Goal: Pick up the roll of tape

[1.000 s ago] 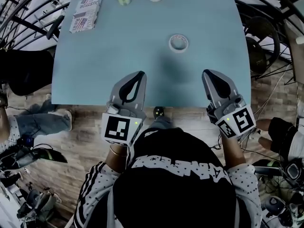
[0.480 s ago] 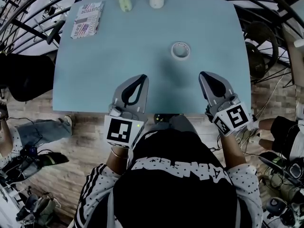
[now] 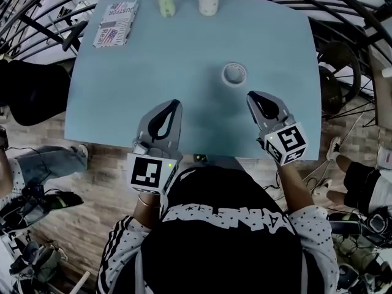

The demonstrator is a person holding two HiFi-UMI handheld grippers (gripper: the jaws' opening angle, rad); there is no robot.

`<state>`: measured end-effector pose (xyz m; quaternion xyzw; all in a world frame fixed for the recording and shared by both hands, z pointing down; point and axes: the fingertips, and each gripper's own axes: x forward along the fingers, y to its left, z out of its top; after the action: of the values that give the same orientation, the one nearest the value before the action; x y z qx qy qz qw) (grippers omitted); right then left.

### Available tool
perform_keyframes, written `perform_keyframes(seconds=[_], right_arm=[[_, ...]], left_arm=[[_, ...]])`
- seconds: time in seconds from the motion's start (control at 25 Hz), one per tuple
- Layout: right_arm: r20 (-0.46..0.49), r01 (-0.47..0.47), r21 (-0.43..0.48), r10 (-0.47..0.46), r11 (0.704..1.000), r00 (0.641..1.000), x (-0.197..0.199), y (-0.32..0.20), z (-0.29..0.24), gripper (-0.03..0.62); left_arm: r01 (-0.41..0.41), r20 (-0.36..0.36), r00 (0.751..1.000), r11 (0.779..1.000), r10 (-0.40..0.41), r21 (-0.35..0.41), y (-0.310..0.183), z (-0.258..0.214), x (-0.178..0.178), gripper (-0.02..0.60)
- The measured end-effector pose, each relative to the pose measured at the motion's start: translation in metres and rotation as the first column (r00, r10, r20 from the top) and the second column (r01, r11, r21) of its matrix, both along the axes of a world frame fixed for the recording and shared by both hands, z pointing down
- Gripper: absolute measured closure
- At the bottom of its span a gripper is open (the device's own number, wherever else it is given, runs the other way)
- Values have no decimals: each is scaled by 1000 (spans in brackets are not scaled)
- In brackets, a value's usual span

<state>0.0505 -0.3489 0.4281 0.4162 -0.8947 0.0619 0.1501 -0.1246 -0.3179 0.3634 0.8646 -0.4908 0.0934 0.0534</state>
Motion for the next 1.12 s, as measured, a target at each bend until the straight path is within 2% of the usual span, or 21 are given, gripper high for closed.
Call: perform_keyframes(seconds=[0.52,0.64,0.96,1.12], right_arm=[[-164,110,-132,-131,985,978,-6,-52,75,513],[-207,142,-160,-174,977,963,-9,-55,91,480],[-316,186,-206,-245,961,917,-17,-69,127,471],[-386,207,-210,-276,955,880,-23,-76,146,471]], left_arm=[[110,23,994,994,-109,-17,-26,6,-9,581],[139,27,990,990,-138,-28,-25,9,-12,581],[196,41,980,980,-194,-47,-23,17,-26,581],[237,63,971,969,-232,-72,-19,25,-42,581]])
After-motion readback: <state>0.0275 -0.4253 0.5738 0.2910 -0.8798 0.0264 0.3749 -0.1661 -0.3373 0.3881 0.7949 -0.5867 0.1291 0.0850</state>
